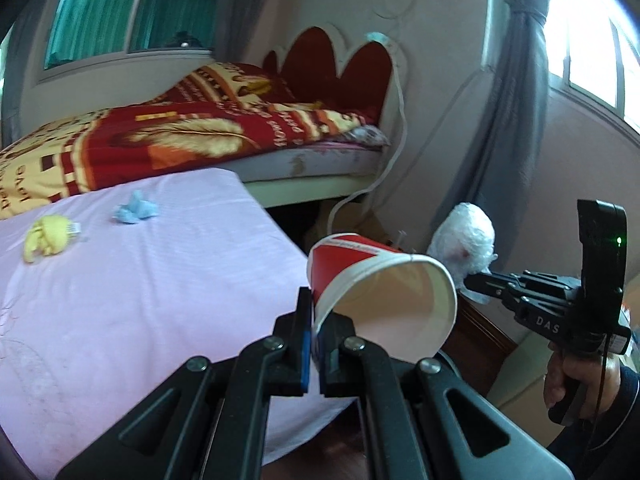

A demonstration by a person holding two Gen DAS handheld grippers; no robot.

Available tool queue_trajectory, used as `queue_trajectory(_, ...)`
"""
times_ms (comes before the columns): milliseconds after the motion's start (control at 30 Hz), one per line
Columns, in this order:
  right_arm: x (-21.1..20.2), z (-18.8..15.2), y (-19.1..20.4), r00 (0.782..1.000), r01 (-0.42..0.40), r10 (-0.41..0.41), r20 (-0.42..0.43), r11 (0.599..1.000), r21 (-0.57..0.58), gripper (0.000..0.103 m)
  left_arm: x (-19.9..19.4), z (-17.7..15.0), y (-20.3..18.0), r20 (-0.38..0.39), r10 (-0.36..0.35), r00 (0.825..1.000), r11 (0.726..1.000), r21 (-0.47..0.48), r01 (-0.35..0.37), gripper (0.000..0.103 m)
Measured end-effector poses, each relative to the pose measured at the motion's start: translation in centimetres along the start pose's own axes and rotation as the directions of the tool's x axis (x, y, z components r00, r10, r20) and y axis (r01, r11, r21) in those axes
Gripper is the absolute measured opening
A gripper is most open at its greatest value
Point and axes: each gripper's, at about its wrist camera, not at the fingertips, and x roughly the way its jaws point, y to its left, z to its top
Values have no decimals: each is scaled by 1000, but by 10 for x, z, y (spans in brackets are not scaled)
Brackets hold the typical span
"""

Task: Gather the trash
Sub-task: 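Carry the red cup and plastic bag toward the black bin with both tools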

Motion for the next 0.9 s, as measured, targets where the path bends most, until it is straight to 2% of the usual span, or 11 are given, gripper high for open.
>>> queue_trajectory(400,-14,-38,-56,995,81,-77,-60,994,76,3,34,-15,-68,-82,-113,990,990,71,119,3)
queue_trajectory(667,-19,-68,-88,986,127,-112,-125,985,113,3,53,-36,-103,-158,-165,974,978,101,182,3)
queue_trajectory(900,4,-117,-117,948,160,-118,-295,979,123,3,80,-70,-124,-254,-158,954,977,102,189,3)
